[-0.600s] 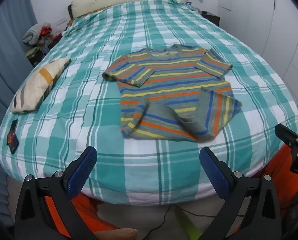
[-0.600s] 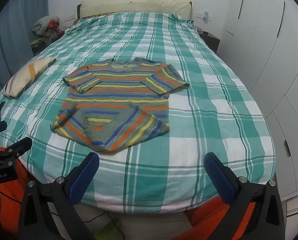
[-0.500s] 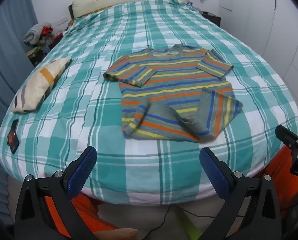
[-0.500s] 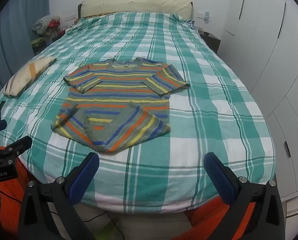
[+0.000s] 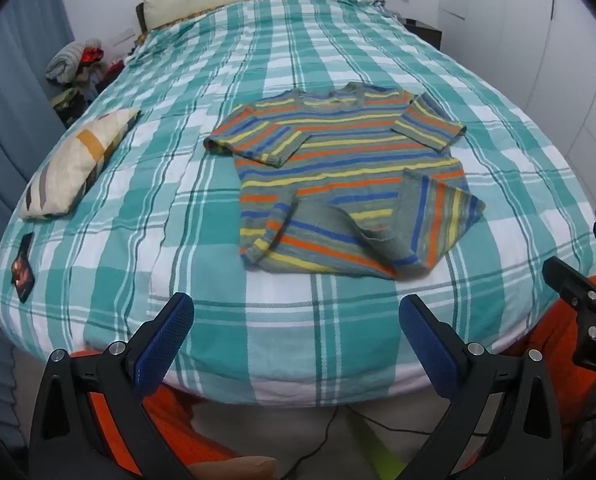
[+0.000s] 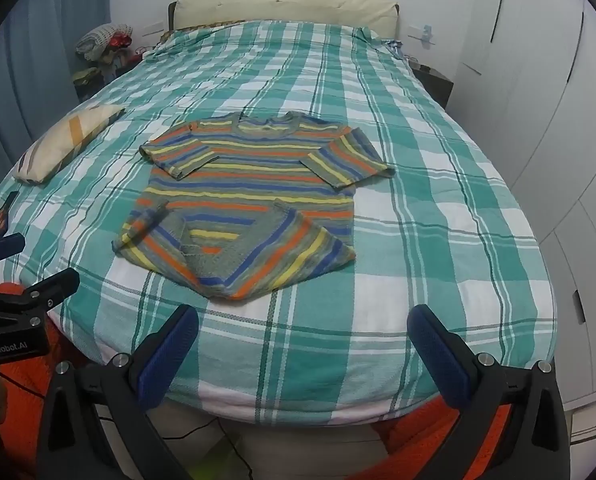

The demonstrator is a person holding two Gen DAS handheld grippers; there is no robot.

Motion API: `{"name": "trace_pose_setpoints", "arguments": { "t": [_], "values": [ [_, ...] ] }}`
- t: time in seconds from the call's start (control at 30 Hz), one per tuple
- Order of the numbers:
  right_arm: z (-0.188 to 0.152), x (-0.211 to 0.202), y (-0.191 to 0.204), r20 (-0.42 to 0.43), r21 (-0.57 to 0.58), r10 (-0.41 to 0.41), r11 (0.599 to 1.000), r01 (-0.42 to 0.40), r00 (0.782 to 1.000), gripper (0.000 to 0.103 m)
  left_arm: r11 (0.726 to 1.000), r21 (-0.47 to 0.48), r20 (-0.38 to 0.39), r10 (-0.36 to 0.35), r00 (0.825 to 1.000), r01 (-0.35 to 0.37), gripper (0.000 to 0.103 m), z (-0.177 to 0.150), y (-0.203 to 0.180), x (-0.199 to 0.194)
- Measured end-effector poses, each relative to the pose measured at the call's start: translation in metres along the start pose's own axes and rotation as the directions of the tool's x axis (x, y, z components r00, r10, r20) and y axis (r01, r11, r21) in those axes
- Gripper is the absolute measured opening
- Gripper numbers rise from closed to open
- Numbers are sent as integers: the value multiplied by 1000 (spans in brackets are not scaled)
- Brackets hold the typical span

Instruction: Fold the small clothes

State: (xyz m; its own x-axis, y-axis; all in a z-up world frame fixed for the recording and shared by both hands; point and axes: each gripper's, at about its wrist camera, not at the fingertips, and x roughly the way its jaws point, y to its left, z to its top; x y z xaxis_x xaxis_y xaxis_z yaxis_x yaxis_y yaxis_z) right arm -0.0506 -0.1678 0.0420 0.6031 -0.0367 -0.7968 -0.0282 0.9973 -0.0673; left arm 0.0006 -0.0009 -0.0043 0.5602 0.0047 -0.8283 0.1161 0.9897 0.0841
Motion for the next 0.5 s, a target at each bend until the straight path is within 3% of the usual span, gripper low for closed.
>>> {"name": "trace_pose_setpoints", "arguments": {
  "t": [0.5],
  "values": [
    [-2,3,9,-12,-21,21,1000,-21,1000,103,998,-7,-17,-59,998,58,102,-5,-4,5]
  ]
}}
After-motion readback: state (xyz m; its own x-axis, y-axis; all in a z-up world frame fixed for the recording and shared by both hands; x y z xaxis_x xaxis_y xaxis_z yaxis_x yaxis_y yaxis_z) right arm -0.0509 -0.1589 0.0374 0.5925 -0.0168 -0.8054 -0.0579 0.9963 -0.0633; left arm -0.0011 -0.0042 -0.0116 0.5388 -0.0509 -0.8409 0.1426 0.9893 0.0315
